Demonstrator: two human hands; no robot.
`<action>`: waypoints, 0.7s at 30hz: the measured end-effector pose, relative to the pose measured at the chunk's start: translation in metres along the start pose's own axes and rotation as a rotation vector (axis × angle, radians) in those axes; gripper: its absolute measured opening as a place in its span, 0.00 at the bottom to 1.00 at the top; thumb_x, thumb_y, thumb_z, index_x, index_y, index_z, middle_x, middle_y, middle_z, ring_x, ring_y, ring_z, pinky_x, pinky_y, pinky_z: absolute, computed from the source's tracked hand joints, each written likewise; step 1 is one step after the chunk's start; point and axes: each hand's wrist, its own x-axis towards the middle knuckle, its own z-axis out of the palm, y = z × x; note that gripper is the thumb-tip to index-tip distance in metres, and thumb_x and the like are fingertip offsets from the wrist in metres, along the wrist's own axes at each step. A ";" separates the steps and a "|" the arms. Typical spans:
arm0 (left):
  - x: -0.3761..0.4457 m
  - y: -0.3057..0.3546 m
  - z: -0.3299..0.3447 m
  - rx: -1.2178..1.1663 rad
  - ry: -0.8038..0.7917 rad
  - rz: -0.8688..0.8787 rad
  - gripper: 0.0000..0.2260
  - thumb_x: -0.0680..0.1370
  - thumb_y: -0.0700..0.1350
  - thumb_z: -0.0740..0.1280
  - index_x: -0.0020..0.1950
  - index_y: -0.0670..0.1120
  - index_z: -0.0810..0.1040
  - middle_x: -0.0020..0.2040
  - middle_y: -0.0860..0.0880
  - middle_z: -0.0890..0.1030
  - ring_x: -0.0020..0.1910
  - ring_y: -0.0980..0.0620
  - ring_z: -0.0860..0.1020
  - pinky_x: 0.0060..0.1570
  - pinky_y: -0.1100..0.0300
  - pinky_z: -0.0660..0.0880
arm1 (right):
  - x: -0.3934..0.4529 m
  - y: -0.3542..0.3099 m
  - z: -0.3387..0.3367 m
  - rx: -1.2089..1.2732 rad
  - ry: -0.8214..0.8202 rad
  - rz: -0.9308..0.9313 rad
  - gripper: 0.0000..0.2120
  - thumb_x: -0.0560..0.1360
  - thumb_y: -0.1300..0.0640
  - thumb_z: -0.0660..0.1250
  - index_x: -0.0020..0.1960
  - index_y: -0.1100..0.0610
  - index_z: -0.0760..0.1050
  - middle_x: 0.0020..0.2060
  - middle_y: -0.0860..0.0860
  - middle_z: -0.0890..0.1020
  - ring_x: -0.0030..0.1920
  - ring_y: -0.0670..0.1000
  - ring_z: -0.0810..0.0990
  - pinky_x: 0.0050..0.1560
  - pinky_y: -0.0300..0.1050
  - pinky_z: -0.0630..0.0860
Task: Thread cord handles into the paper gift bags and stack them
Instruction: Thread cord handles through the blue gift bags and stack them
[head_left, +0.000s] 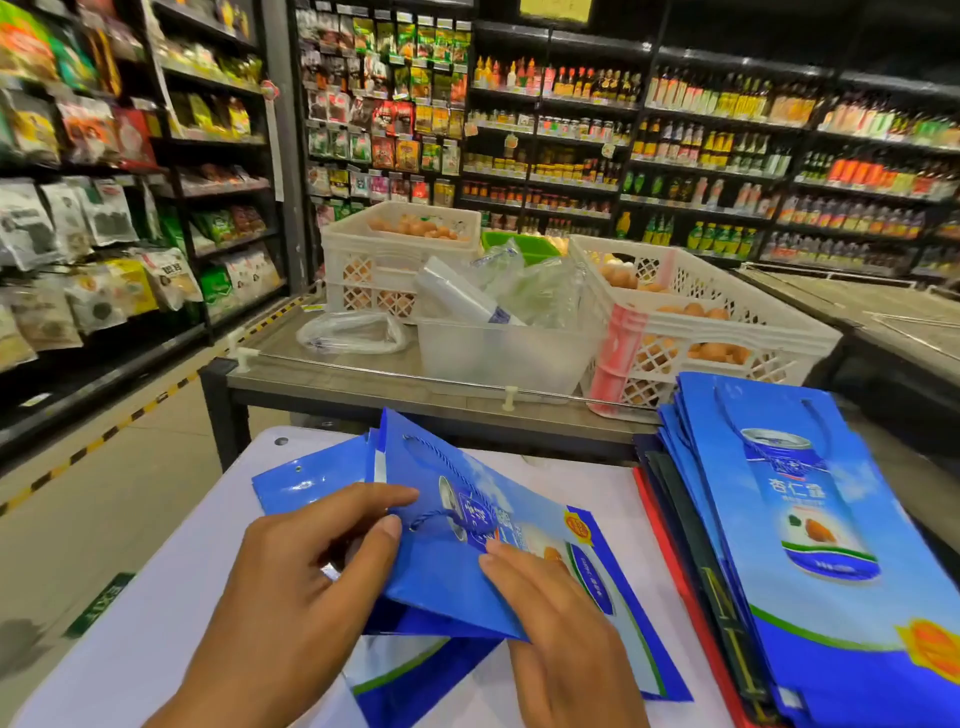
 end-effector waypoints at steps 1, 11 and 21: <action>0.003 0.011 0.001 0.056 0.013 0.068 0.10 0.79 0.62 0.65 0.53 0.65 0.85 0.47 0.65 0.84 0.48 0.58 0.82 0.37 0.66 0.77 | 0.001 0.004 -0.010 -0.003 0.052 -0.017 0.21 0.87 0.42 0.52 0.79 0.38 0.60 0.73 0.35 0.71 0.72 0.40 0.71 0.71 0.25 0.60; 0.037 0.042 0.062 -0.172 0.162 0.169 0.19 0.76 0.48 0.68 0.66 0.60 0.75 0.63 0.58 0.79 0.63 0.57 0.78 0.62 0.49 0.76 | 0.003 0.013 -0.121 0.353 0.601 0.408 0.08 0.81 0.51 0.65 0.57 0.43 0.80 0.51 0.38 0.84 0.52 0.39 0.82 0.50 0.28 0.75; 0.051 0.041 0.171 -0.266 -0.292 -0.014 0.05 0.84 0.42 0.67 0.55 0.51 0.80 0.44 0.54 0.86 0.43 0.56 0.84 0.44 0.62 0.79 | -0.017 0.102 -0.191 0.741 0.641 0.740 0.11 0.81 0.66 0.66 0.60 0.57 0.81 0.54 0.52 0.88 0.55 0.57 0.87 0.56 0.54 0.81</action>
